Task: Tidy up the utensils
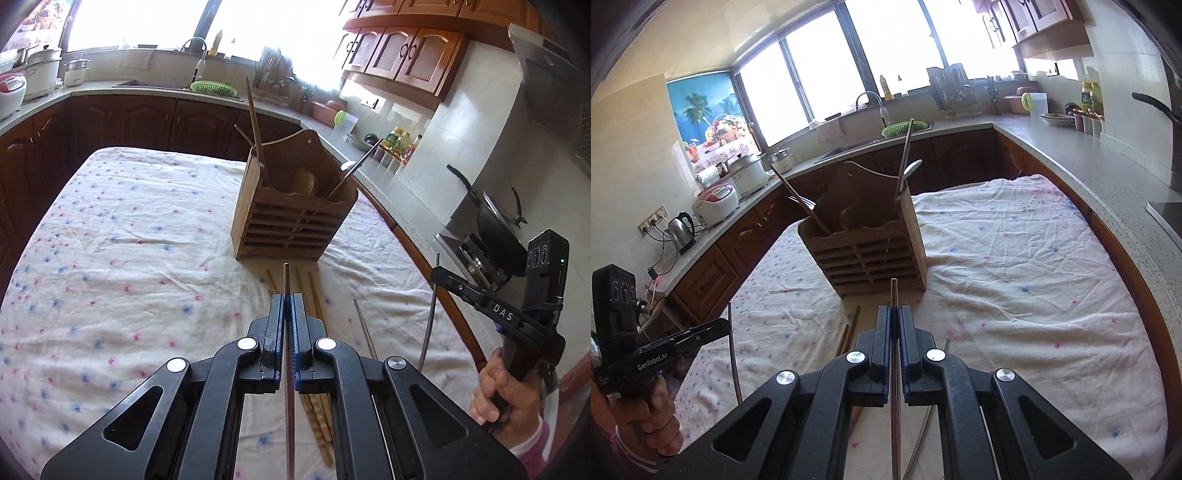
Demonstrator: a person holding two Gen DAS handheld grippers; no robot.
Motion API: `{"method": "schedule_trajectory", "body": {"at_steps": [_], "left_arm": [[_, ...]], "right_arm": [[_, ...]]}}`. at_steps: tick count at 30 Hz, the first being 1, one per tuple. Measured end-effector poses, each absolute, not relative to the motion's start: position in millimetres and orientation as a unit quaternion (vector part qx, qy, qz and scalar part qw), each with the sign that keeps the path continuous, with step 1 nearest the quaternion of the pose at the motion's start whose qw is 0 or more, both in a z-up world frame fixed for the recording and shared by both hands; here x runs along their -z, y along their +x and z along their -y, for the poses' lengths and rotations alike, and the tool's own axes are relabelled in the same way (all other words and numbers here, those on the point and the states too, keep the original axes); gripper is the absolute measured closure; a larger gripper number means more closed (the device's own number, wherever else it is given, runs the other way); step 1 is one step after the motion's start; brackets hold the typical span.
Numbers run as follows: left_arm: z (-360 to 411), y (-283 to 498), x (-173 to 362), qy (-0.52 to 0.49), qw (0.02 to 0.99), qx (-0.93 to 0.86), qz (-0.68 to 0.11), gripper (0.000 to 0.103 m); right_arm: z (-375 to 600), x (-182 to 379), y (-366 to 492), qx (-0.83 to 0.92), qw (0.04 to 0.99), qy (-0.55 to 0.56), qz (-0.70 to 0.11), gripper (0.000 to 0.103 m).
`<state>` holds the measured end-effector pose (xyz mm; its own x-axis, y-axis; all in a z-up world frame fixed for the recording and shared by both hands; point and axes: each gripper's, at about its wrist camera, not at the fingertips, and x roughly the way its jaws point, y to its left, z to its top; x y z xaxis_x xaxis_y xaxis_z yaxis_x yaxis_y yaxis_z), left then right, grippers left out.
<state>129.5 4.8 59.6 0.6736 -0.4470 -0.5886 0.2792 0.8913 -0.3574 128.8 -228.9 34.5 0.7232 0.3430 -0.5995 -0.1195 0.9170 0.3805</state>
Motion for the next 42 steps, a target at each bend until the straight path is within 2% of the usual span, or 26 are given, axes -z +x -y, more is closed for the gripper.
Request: {"method": "schedule_trajectory", "body": {"at_steps": [10,19,26,28,30,37,42], "left_arm": [[-20,86,-86,-0.138,0.918,0.211,-0.307,0.101],[-25,78,-98,-0.138,0.924,0.210,-0.288,0.103],[-28,110,-61,-0.145,0.909,0.178,-0.348,0.103],[-26,125,-43,-0.147,0.900,0.164,-0.375,0.096],[-21,143,-25,-0.141,0.893,0.148,-0.400,0.084],[2,199,30,-0.111,0.870,0.107,-0.468,0.085],[22,222,48,-0.067,0.870,0.096,-0.480,0.085]], "right_arm": [[219,-73,104,-0.142,0.930,0.152,-0.302,0.098],[218,-89,98,-0.145,0.936,0.151,-0.282,0.099],[218,-88,97,-0.145,0.937,0.154,-0.278,0.098],[219,-89,97,-0.147,0.937,0.156,-0.278,0.099],[219,-90,96,-0.148,0.937,0.157,-0.275,0.098],[223,-95,94,-0.150,0.938,0.159,-0.268,0.098],[231,-95,94,-0.146,0.938,0.164,-0.267,0.098]]}}
